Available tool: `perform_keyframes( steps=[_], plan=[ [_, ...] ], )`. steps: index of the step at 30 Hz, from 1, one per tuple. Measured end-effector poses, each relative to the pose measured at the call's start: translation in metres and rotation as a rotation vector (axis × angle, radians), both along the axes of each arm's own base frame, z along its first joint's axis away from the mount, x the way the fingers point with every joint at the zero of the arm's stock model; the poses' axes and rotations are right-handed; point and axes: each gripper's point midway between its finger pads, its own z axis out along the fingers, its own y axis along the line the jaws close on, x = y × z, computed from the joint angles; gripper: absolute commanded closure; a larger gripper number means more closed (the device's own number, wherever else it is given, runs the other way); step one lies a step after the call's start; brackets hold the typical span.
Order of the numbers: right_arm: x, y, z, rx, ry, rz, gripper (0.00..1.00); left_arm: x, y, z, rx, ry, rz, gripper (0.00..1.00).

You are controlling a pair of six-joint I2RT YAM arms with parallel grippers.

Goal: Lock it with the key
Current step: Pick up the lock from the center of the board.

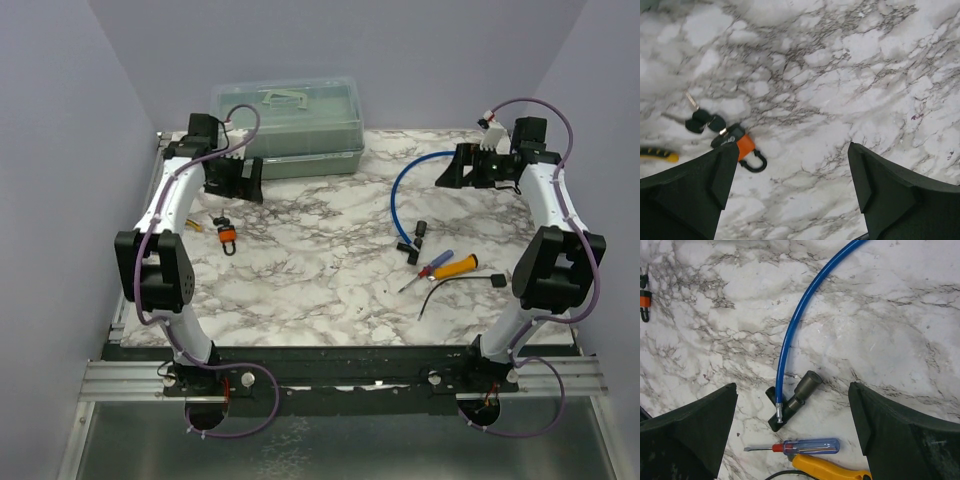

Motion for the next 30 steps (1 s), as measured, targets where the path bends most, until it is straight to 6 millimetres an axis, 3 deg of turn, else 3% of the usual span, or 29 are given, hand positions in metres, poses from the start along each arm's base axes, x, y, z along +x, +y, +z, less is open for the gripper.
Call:
perform_keyframes(
  steps=[4, 7, 10, 13, 20, 30],
  plan=[
    [-0.003, 0.012, 0.0, 0.002, 0.002, 0.028, 0.0, -0.02, 0.04, 0.006, -0.034, 0.017, 0.223, 0.01],
    [-0.004, 0.021, 0.0, 0.002, 0.001, 0.048, 0.0, -0.033, 0.063, -0.009, -0.016, 0.055, 0.394, 0.01],
    [-0.005, 0.03, 0.0, 0.003, 0.002, 0.066, 0.0, -0.042, 0.074, -0.032, 0.014, 0.104, 0.52, 0.01],
    [-0.006, 0.038, 0.0, 0.005, 0.002, 0.082, 0.0, -0.048, 0.083, -0.055, 0.054, 0.132, 0.611, 0.02],
    [-0.014, 0.054, 0.002, 0.014, -0.001, 0.119, 0.0, -0.049, 0.099, -0.083, 0.117, 0.109, 0.709, 0.11],
    [-0.019, 0.07, 0.011, 0.029, -0.019, 0.16, 0.0, -0.026, 0.093, -0.108, 0.12, 0.074, 0.682, 0.17]
  ],
)
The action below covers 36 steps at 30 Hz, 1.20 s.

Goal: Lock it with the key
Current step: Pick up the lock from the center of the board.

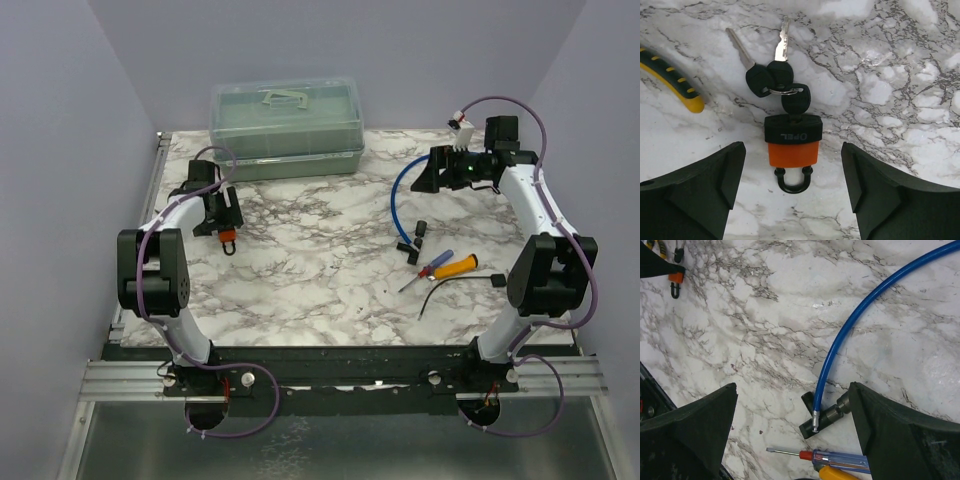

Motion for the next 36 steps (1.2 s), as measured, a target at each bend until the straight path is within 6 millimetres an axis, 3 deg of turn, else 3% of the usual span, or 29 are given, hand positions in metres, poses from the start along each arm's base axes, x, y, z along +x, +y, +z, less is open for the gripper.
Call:
perform_keyframes(
  steps=[6, 13, 19, 24, 28, 33, 36],
  plan=[
    [-0.001, 0.002, 0.0, 0.001, 0.001, 0.005, 0.0, 0.004, -0.006, -0.012, 0.001, 0.01, -0.014, 0.24],
    [-0.001, 0.003, 0.0, 0.004, 0.0, 0.008, 0.0, 0.0, -0.005, -0.024, 0.006, 0.037, 0.002, 0.39],
    [-0.001, 0.004, 0.001, 0.008, 0.0, 0.011, 0.0, 0.001, -0.002, -0.026, 0.03, 0.04, -0.008, 0.63],
    [-0.002, 0.004, 0.003, 0.009, -0.004, 0.012, 0.0, -0.005, -0.018, -0.022, 0.06, 0.054, -0.094, 0.8],
    [-0.003, 0.005, 0.006, 0.013, -0.01, 0.015, 0.0, -0.014, -0.056, 0.004, 0.064, 0.051, -0.229, 0.87],
    [-0.007, 0.007, 0.012, 0.023, -0.031, 0.031, 0.0, -0.006, -0.105, 0.072, -0.061, -0.041, -0.389, 0.87],
    [-0.014, 0.01, 0.018, 0.026, -0.057, 0.055, 0.0, -0.011, -0.125, 0.095, -0.156, -0.052, -0.468, 0.87]
  ],
)
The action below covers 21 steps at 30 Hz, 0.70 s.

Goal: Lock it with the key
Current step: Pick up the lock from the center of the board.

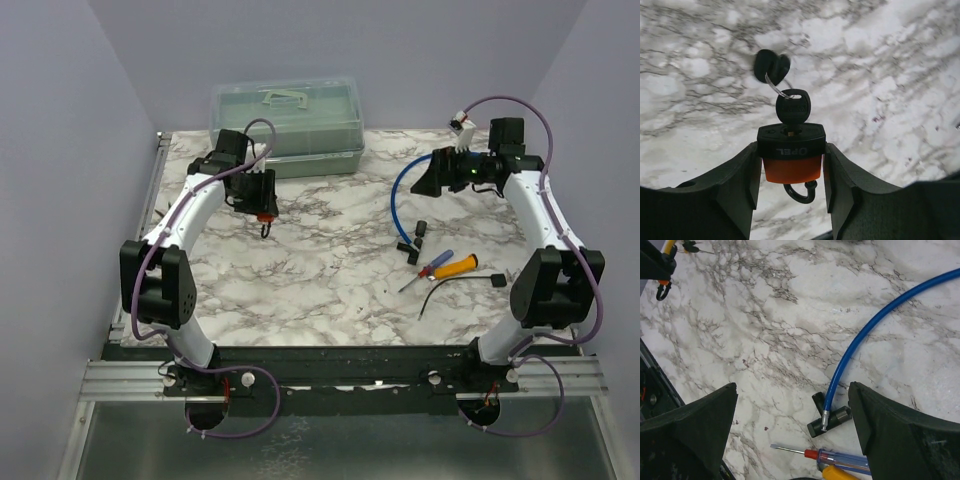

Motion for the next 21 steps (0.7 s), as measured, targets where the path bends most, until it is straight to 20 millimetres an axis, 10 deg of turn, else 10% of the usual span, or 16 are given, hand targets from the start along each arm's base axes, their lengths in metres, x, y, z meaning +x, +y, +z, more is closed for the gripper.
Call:
perform_keyframes(
  steps=[8, 21],
  plan=[
    [-0.038, 0.028, 0.028, 0.013, -0.191, 0.169, 0.0, -0.056, -0.058, 0.022, -0.164, 0.14, -0.25, 0.87],
    [-0.148, 0.143, 0.033, 0.002, -0.64, 0.661, 0.01, -0.125, -0.108, 0.056, -0.301, 0.259, -0.532, 0.85]
  ],
)
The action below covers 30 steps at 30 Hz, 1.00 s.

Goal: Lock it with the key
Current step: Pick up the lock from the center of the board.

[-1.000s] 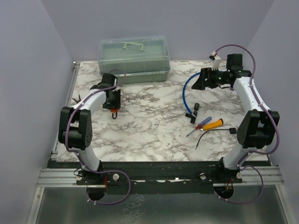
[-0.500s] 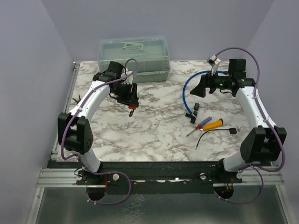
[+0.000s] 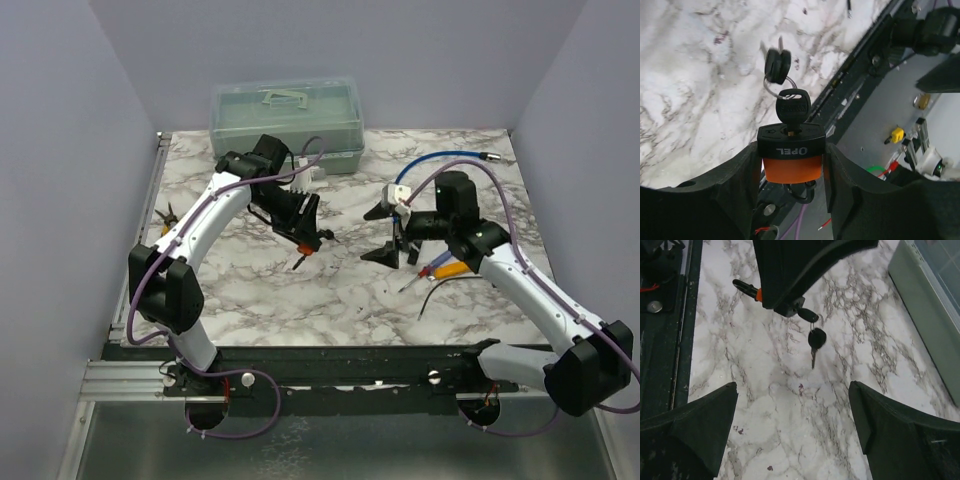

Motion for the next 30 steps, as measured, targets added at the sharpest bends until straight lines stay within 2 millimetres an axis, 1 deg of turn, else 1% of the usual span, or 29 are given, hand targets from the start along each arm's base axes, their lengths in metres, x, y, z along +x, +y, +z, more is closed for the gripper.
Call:
perform_keyframes(
  steps=[3, 8, 11, 15, 22, 25, 28, 30],
  plan=[
    [-0.017, 0.019, -0.002, 0.003, -0.108, 0.084, 0.04, -0.019, -0.011, 0.008, -0.022, 0.017, -0.08, 0.85],
    [-0.05, 0.052, -0.005, 0.003, -0.29, 0.247, 0.11, -0.046, -0.023, 0.016, -0.038, 0.041, -0.183, 0.85],
    [-0.062, 0.063, -0.012, -0.006, -0.364, 0.304, 0.16, -0.057, -0.027, 0.018, -0.039, 0.047, -0.222, 0.85],
    [-0.065, 0.069, -0.016, -0.024, -0.439, 0.332, 0.24, -0.066, -0.031, 0.018, -0.038, 0.057, -0.255, 0.84],
    [-0.064, 0.075, -0.011, -0.016, -0.546, 0.35, 0.32, -0.075, -0.034, 0.022, -0.063, 0.078, -0.288, 0.84],
    [-0.069, 0.079, -0.016, -0.012, -0.575, 0.371, 0.35, -0.076, -0.037, 0.025, -0.085, 0.088, -0.306, 0.84],
    [-0.073, 0.078, -0.028, -0.017, -0.59, 0.389, 0.39, -0.076, -0.04, 0.028, -0.104, 0.092, -0.322, 0.84],
    [-0.073, 0.079, -0.03, -0.015, -0.615, 0.392, 0.43, -0.077, -0.04, 0.028, -0.104, 0.095, -0.328, 0.84]
  ],
)
